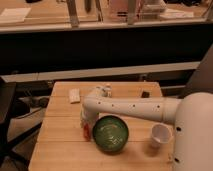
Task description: Drag the pepper across the table
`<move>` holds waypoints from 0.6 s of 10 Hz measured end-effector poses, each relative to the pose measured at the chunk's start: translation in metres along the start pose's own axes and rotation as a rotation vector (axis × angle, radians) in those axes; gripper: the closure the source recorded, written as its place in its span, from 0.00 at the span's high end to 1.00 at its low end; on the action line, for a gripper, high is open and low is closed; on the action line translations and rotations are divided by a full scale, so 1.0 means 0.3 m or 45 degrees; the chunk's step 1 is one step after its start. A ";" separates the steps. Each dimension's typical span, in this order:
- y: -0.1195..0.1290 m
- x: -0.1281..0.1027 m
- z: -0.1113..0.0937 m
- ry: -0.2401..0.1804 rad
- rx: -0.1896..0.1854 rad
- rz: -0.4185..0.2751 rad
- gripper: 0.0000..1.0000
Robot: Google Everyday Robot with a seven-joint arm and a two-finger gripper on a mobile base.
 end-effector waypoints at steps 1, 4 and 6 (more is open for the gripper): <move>0.019 0.003 -0.006 0.005 0.003 0.009 0.00; 0.034 0.005 -0.016 0.024 0.004 0.020 0.00; 0.042 0.008 -0.022 0.032 0.006 0.025 0.00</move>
